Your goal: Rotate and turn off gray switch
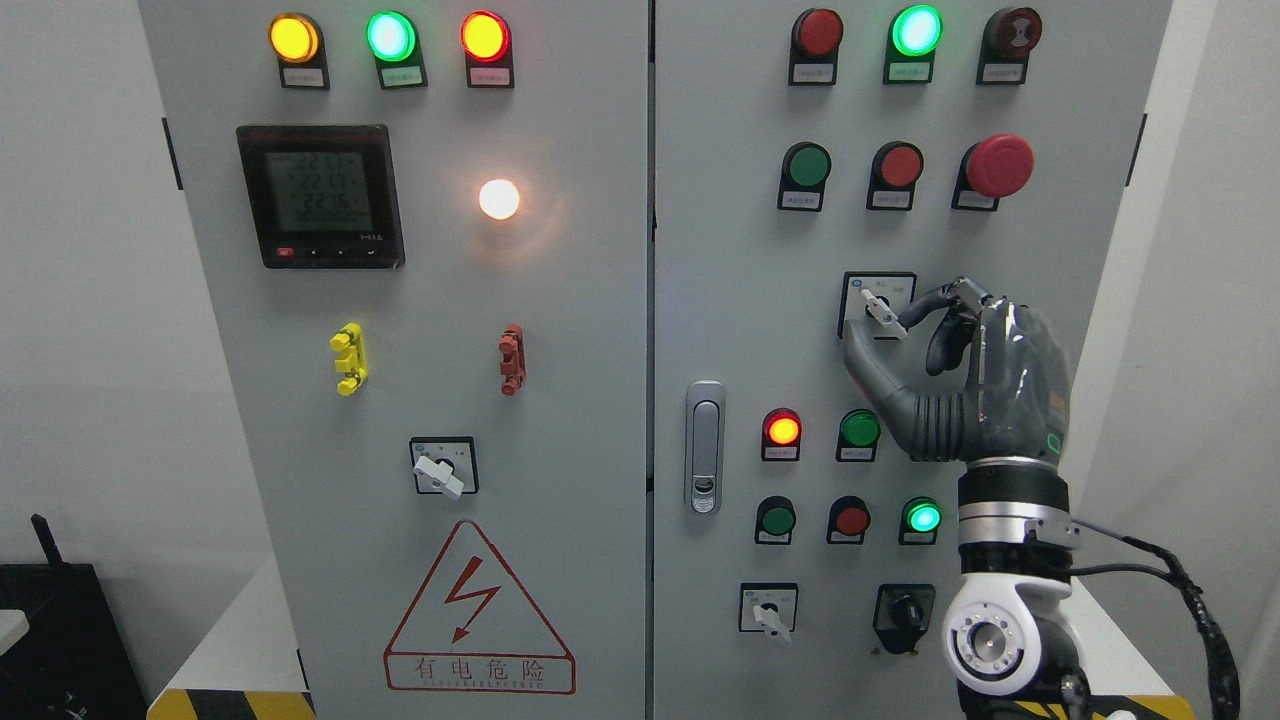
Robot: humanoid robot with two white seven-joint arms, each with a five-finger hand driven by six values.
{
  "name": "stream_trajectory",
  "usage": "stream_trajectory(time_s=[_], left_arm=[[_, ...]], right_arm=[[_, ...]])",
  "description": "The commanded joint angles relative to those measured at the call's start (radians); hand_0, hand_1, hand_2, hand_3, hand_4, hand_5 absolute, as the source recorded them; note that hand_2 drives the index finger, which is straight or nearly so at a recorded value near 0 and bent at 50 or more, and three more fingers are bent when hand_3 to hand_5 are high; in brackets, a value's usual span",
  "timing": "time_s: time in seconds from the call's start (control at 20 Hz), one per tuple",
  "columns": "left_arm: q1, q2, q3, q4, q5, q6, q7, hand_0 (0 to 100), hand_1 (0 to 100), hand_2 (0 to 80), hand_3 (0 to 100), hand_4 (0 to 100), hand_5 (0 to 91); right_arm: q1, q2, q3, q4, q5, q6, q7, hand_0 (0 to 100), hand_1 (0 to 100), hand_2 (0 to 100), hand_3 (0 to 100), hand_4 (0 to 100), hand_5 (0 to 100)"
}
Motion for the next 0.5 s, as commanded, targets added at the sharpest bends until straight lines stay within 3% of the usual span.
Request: stream_trajectory(time_s=[0.0, 0.45], left_arm=[[-0.009, 0.0, 0.008, -0.026, 0.02, 0.001, -0.001, 12, 39, 0.0, 0, 0, 0.0], [-0.009, 0.0, 0.008, -0.026, 0.02, 0.001, -0.001, 12, 39, 0.0, 0, 0, 0.0]], right_arm=[[-0.004, 0.0, 0.002, 0.011, 0.0, 0.009, 0.001, 14, 48, 60, 97, 94, 100], [-0.012, 0.0, 0.0, 0.02, 0.002, 0.01, 0.001, 14, 47, 60, 97, 94, 100]])
